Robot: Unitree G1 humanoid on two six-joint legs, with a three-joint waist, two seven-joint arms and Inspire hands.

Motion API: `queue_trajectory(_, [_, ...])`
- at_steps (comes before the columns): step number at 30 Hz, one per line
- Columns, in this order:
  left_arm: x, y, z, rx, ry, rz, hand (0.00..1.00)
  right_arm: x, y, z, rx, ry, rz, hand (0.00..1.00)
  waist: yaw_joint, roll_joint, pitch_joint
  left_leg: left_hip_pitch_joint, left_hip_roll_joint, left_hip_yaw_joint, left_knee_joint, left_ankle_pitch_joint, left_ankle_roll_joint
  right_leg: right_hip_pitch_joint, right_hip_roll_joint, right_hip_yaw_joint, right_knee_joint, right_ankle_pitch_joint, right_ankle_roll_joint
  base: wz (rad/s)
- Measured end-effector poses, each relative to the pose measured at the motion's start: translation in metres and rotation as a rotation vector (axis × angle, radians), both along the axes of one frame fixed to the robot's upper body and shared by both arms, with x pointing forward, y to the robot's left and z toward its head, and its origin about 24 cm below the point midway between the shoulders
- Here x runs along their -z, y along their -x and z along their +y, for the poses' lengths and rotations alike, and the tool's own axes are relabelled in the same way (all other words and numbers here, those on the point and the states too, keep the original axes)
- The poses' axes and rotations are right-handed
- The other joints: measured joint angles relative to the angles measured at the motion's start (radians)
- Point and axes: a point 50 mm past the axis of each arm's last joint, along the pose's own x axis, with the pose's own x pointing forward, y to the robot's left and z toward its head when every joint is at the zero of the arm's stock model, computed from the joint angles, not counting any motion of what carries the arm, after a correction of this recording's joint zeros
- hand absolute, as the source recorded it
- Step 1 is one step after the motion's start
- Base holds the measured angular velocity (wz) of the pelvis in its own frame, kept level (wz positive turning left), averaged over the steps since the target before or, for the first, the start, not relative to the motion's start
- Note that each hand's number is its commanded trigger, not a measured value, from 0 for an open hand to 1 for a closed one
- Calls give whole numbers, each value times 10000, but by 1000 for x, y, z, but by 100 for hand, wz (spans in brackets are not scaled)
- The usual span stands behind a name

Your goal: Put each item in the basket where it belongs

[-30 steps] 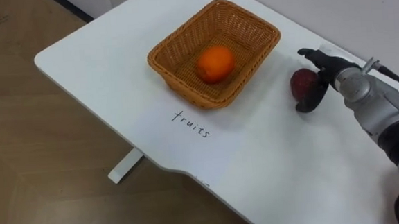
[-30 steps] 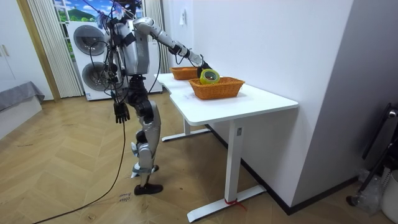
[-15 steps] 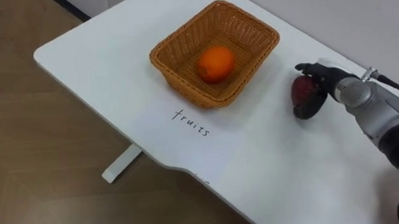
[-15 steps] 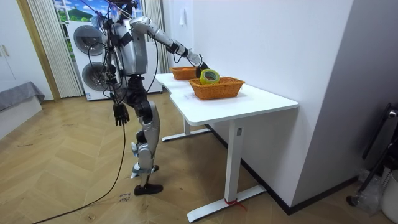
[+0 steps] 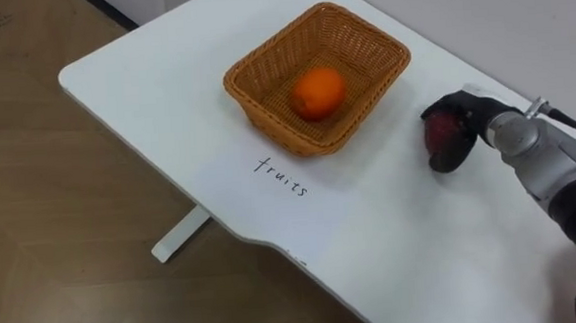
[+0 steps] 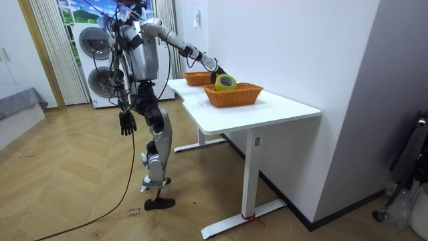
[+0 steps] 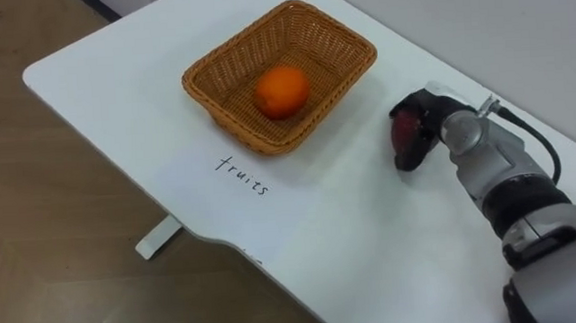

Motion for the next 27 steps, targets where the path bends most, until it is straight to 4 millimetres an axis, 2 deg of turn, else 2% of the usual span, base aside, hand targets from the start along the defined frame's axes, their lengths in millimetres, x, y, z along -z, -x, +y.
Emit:
queue_trajectory(9, [1,1,-1,82,42,70,0,-1,0,0,11,0,-133,100,-9,126,-16,14,10,20,-9,-1,0,-6,1,29,-2,3,1,0])
queue_trajectory(20, [0,-3,-1,125,109,-61,0,-1,-1,1,-31,-18,-136,100,-17,76,-79,37,25,60,1,-1,0,-18,12,140,-22,3,0,0])
queue_trajectory(23, [0,-4,-2,132,96,-76,0,-4,-2,3,-153,22,-135,100,-82,110,-95,40,32,73,2,-1,0,-19,15,161,-20,4,0,0])
queue_trajectory(27, [0,-1,-2,93,29,-25,0,-12,-5,15,-948,81,-171,100,-395,230,-130,80,24,74,-10,2,2,15,23,282,-18,4,0,-1])
